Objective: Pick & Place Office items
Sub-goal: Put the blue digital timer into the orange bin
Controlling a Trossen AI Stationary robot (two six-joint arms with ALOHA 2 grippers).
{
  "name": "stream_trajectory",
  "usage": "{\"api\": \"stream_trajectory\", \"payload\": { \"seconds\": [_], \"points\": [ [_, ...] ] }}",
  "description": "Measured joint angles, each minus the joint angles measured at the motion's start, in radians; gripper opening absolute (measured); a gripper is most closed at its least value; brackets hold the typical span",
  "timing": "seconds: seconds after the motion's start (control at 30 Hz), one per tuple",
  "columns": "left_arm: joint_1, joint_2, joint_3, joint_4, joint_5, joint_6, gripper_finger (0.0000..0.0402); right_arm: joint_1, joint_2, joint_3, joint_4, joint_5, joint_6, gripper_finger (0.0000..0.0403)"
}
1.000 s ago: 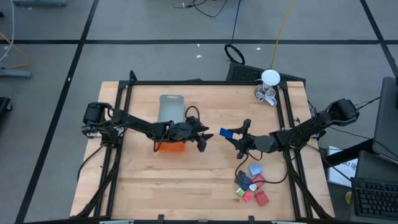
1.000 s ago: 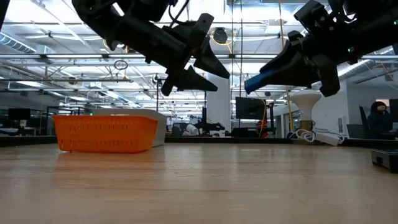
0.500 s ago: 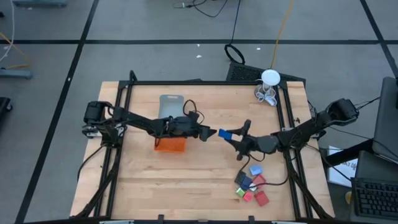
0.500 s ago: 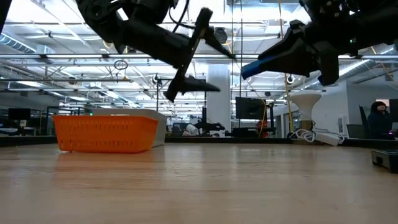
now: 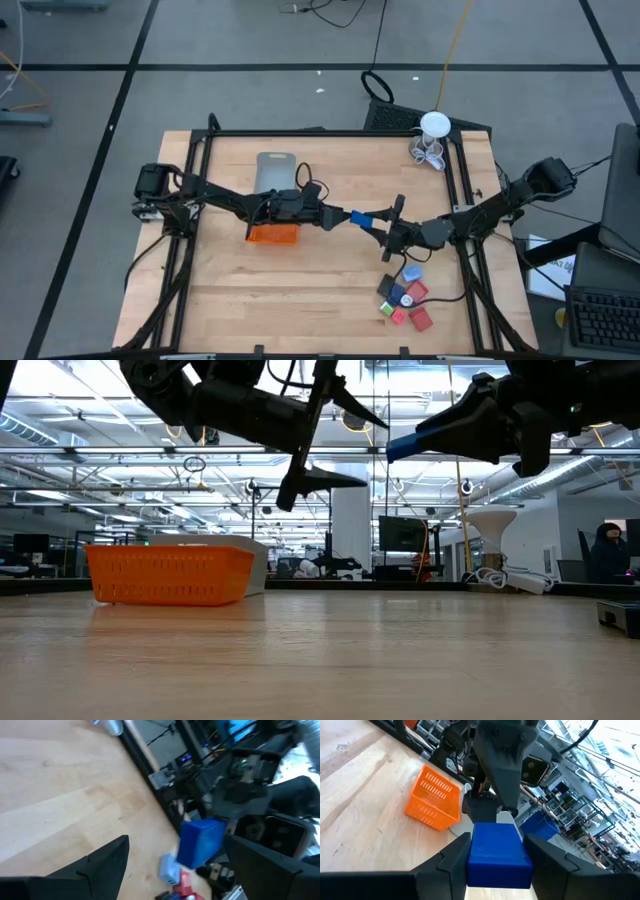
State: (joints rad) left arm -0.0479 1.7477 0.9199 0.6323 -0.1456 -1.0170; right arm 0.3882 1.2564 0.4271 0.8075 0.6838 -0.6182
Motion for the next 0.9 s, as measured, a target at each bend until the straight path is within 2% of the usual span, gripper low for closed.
{"api": "stream_trajectory", "payload": {
  "seconds": [0.27, 0.43, 0.73, 0.9],
  "points": [
    [-0.011, 0.001, 0.0, 0.033, -0.021, -0.002, 0.0333, 0.0, 0.0, 0.0, 0.032, -0.002, -0.007, 0.0168],
    [-0.011, 0.072, 0.025, 0.126, -0.02, -0.003, 0.0333, 0.0, 0.0, 0.0, 0.043, -0.004, -0.008, 0.0161],
    [-0.006, 0.193, 0.161, 0.157, 0.071, 0.043, 0.0332, 0.0, 0.0, -0.001, 0.04, -0.004, -0.015, 0.0165],
    [-0.005, 0.193, 0.2, 0.155, 0.102, 0.087, 0.0307, 0.0, 0.0, 0.0, 0.04, -0.004, -0.015, 0.0159]
  ]
}}
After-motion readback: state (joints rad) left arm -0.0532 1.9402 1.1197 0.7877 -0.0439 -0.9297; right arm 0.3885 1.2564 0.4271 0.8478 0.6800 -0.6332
